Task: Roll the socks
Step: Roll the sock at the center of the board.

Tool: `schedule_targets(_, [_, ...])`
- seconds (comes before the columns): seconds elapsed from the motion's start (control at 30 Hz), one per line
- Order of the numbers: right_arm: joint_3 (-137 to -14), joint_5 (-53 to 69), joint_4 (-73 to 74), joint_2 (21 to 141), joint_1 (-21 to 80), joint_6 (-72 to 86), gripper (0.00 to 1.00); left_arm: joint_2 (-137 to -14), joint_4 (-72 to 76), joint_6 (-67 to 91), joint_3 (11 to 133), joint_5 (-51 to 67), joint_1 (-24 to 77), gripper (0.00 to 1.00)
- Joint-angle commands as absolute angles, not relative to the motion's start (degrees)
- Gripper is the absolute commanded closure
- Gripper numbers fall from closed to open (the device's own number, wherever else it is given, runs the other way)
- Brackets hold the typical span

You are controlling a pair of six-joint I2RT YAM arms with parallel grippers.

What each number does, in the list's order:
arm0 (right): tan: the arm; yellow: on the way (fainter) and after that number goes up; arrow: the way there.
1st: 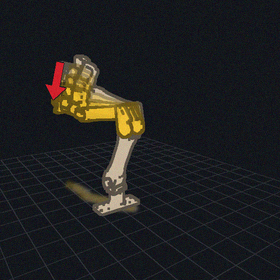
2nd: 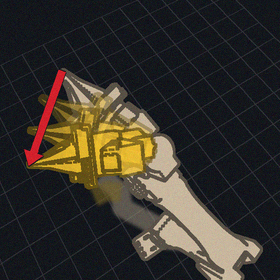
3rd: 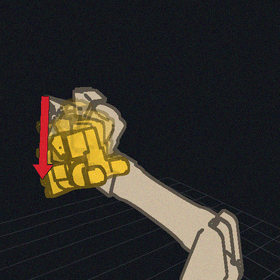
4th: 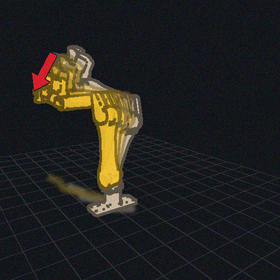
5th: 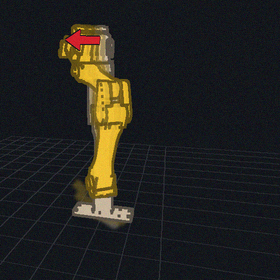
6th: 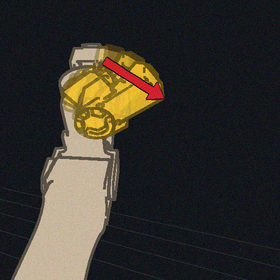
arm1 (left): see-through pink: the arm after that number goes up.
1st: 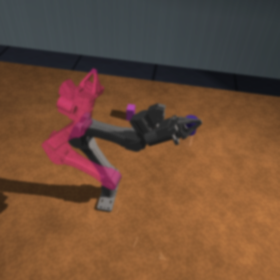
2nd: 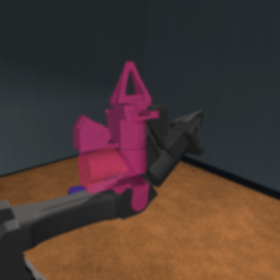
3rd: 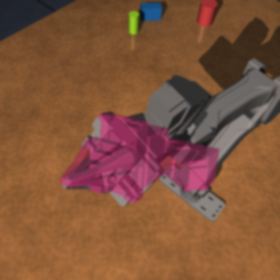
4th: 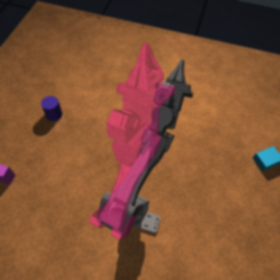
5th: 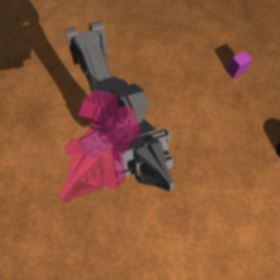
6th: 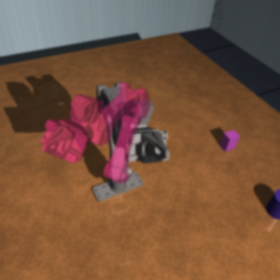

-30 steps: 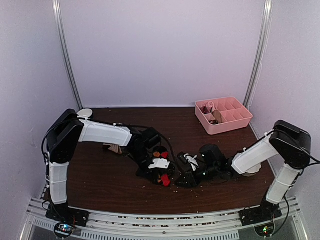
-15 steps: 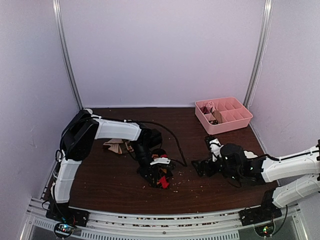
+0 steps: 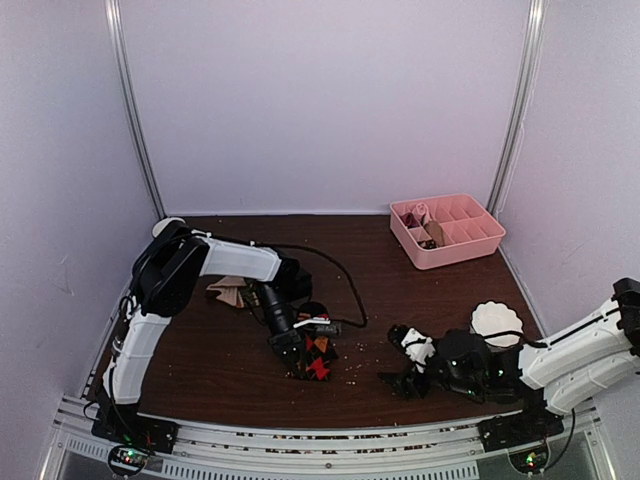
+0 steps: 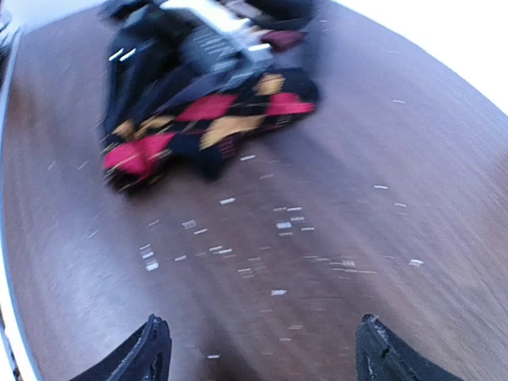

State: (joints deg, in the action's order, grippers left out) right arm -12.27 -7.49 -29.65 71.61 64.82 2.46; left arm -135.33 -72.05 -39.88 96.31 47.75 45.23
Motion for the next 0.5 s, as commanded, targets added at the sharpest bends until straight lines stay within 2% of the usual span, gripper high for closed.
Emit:
schedule_targets(0.0, [-18.3,-0.9,-32.1,79.1,70.8,-9.4,0.23,-140.0,-69.5,-37.3,96.4,39.0,44.8,0.94])
schedule_targets(0.27, [-34.0,2.7,-28.4,94.4,72.9,-20.7,0.42,-141.2,-69.1,-35.2,96.8,37.2,44.8,0.92])
schedule_targets(0.47, [-40.3,3.7,-25.5,101.6,72.7,-24.6,0.52,-141.2,-69.3,-35.7,97.2,37.1,44.8,0.92])
